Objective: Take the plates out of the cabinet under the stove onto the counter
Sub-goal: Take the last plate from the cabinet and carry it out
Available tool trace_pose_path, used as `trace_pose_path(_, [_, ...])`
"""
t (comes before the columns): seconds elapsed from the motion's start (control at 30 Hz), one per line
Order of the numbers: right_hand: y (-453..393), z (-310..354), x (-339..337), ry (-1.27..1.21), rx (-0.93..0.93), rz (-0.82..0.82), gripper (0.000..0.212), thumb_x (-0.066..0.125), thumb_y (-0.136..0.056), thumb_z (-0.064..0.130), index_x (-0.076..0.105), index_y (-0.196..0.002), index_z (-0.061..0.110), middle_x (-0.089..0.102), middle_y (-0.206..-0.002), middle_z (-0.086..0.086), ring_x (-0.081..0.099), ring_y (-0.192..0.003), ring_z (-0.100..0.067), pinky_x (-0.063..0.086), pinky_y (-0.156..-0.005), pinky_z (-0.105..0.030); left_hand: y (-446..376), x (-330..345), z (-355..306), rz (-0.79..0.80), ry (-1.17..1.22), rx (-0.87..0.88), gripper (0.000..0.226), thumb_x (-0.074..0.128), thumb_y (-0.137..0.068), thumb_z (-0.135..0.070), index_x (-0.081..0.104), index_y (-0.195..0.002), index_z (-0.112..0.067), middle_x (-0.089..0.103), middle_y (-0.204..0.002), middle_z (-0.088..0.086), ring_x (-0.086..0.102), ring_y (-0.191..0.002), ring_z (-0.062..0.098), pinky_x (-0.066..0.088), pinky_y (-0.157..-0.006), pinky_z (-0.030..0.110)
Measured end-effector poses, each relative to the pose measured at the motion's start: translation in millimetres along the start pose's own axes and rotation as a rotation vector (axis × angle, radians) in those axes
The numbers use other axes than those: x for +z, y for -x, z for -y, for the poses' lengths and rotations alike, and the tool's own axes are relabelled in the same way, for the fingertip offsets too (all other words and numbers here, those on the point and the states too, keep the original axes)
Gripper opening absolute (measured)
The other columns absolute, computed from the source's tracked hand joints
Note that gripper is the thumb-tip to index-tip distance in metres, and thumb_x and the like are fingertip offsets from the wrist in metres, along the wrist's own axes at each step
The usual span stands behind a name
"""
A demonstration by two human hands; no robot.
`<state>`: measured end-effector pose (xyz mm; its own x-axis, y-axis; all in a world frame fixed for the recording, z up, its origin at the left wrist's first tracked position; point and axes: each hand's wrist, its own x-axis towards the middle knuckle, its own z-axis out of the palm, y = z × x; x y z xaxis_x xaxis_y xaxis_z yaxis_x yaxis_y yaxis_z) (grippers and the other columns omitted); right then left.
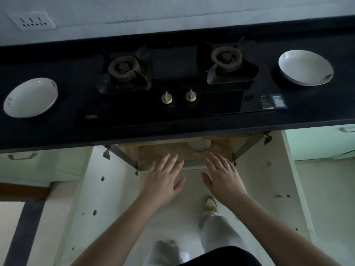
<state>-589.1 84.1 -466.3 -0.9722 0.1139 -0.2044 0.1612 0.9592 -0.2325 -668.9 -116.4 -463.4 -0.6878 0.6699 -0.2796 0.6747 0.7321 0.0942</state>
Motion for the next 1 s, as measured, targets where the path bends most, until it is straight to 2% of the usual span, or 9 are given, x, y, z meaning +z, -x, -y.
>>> trace_pose_path(0.17, [-36,-40,52,0.035,0.029,0.048,0.060,0.030,-0.101,0.048,0.022,-0.153,0.021,0.025,-0.160,-0.002,0.017,-0.148,-0.022,0.008,-0.120,-0.037,-53,59,1,0.014,0.018,0.000,0.066,0.007,-0.094,-0.047,0.019,-0.155,-0.027,0.020,-0.164,-0.001,0.010,-0.151,0.021,0.020,-0.119,0.048])
trace_pose_path(0.37, [-81,-86,130,0.041,0.103,0.085,0.060,0.027,-0.101,0.050,0.020,-0.153,0.023,0.023,-0.161,-0.002,0.014,-0.149,-0.023,0.010,-0.119,-0.038,-116,146,8,0.031,0.034,0.001,0.071,0.000,-0.093,-0.057,0.016,-0.156,-0.028,0.016,-0.165,-0.002,0.007,-0.152,0.021,0.014,-0.121,0.048])
trace_pose_path(0.5, [-108,-116,182,0.106,0.136,0.059,0.060,0.028,-0.101,0.049,0.019,-0.154,0.022,0.025,-0.160,-0.003,0.018,-0.148,-0.024,0.009,-0.119,-0.038,-157,208,14,0.019,0.025,0.019,0.066,0.014,-0.097,-0.057,0.024,-0.155,-0.025,0.021,-0.164,0.000,0.010,-0.151,0.022,0.012,-0.120,0.046])
trace_pose_path(0.6, [-136,-141,221,0.114,0.141,0.049,0.058,0.032,-0.101,0.045,0.022,-0.153,0.023,0.026,-0.159,-0.004,0.019,-0.146,-0.026,0.011,-0.119,-0.039,-191,254,22,-0.039,0.023,0.038,0.064,0.022,-0.098,-0.055,0.034,-0.152,-0.023,0.031,-0.160,0.000,0.021,-0.149,0.024,0.018,-0.119,0.043])
trace_pose_path(0.7, [-178,-175,257,0.142,0.110,0.092,0.058,0.020,-0.099,0.046,0.016,-0.154,0.027,0.016,-0.162,-0.003,0.010,-0.147,-0.027,0.015,-0.118,-0.042,-227,298,33,-0.083,0.009,0.054,0.062,0.023,-0.098,-0.056,0.041,-0.149,-0.025,0.039,-0.156,0.000,0.032,-0.144,0.025,0.024,-0.116,0.043])
trace_pose_path(0.83, [-218,-213,306,0.143,0.107,0.007,0.058,0.025,-0.100,0.047,0.015,-0.154,0.029,0.014,-0.163,0.004,0.010,-0.149,-0.023,0.022,-0.116,-0.049,-268,349,49,-0.215,0.042,0.083,0.062,0.032,-0.090,-0.051,0.063,-0.132,-0.018,0.061,-0.137,0.006,0.058,-0.122,0.031,0.045,-0.102,0.048])
trace_pose_path(0.9, [-229,-221,331,0.119,0.094,-0.041,0.057,0.028,-0.099,0.047,0.021,-0.152,0.028,0.019,-0.162,0.002,0.014,-0.147,-0.027,0.024,-0.115,-0.050,-281,372,53,-0.276,0.064,0.106,0.059,0.037,-0.087,-0.045,0.066,-0.128,-0.014,0.064,-0.132,0.009,0.060,-0.119,0.033,0.049,-0.097,0.050])
trace_pose_path(1.0, [-245,-231,363,0.124,0.078,-0.069,0.055,0.031,-0.099,0.046,0.025,-0.151,0.029,0.022,-0.161,0.001,0.017,-0.146,-0.028,0.022,-0.116,-0.048,-302,401,57,-0.317,0.069,0.119,0.058,0.037,-0.085,-0.036,0.063,-0.130,-0.012,0.062,-0.135,0.012,0.058,-0.121,0.036,0.048,-0.097,0.050])
